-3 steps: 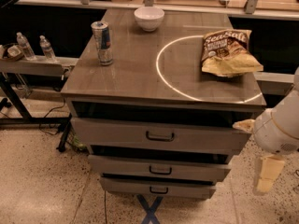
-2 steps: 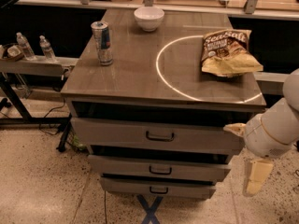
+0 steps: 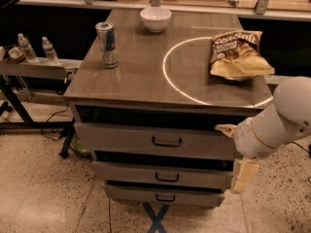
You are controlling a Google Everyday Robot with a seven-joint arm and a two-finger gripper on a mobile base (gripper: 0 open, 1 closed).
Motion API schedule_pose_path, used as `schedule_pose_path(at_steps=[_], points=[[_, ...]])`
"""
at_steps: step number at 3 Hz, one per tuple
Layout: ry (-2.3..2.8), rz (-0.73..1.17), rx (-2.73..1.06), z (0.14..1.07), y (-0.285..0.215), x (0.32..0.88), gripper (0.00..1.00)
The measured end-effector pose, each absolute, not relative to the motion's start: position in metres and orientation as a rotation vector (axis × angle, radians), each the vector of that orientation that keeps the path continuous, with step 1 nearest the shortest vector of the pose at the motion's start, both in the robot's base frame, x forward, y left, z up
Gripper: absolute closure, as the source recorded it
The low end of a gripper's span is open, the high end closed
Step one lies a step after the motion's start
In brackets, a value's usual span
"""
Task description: Open top drawer
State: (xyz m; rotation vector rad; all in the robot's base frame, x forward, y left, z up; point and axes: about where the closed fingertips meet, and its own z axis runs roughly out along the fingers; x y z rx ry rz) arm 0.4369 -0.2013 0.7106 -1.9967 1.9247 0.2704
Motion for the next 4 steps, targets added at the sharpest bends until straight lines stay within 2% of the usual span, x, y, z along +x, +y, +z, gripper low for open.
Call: schedule_pose_path(at_steps=[2,4], points=[[1.878,0.287,-1.978,0.681,-0.173,0.469,0.02],[1.872,0.285,-1.964,0.676,-0.169,0.475,0.48]])
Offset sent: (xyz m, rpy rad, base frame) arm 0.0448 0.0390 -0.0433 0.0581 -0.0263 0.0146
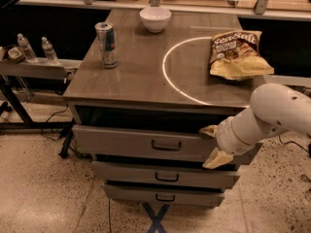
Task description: Open top drawer
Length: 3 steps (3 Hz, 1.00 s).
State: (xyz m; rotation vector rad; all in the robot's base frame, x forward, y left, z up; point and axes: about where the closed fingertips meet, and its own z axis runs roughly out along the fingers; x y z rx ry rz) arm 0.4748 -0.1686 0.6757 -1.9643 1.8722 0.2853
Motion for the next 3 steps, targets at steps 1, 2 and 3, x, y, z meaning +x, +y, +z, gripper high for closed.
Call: schedule_pose_path(at_steps=[1,2,3], points=[[1.928,0.276,-1.958,0.684,-0.19,0.449,0.79],[1.975,0.281,-1.962,0.684,-0.203,0.431,0.93],[1.975,0.281,-1.962,0.684,-0.202,0.43,0.75]])
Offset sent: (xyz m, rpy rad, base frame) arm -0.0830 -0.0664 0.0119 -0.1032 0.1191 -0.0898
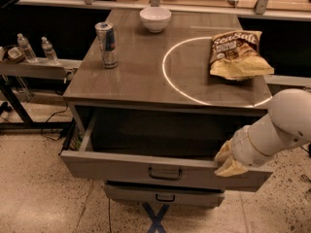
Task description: Open top drawer
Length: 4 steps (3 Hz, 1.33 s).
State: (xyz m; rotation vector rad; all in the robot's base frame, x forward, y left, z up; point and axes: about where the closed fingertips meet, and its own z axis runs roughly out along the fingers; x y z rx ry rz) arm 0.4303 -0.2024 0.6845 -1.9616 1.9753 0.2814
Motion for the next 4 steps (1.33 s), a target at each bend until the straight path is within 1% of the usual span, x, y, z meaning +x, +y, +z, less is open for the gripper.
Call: schedule_pose_path(at_steps=[1,2,3,4], points=[[2.009,0.257,-1.964,0.701,-0.207,0.426,0.75],[2.009,0.257,-1.964,0.701,-0.207,0.426,0.98],[2.075,0.144,-1.985,0.76,-0.211,0.434,0.97],[2.14,0.063,-1.999,0.803,-0.215,0.441,0.74]])
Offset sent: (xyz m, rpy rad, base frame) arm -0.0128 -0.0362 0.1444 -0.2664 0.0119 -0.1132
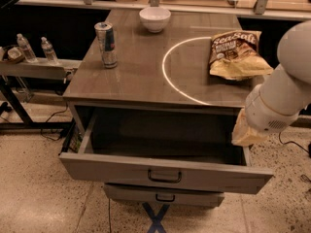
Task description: Open top drawer
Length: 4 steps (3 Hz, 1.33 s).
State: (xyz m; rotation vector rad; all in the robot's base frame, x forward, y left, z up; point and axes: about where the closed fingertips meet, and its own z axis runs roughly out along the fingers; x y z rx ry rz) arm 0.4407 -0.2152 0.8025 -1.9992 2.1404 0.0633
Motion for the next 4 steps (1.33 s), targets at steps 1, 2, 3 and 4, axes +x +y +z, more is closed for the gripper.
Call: schedule_pose_path(at_steps=[1,2,3,4], points=[[2.121,0.043,-1.996,0.816,-0.211,0.447,0.78],[2.092,0.06,-1.961,0.805,-0.206,0.457,0.99],[2.066,0.112,-1.94,0.776,-0.197,0.465,1.0],[2.043,0.162,-1.932,0.745,-0.193,0.47,1.0]])
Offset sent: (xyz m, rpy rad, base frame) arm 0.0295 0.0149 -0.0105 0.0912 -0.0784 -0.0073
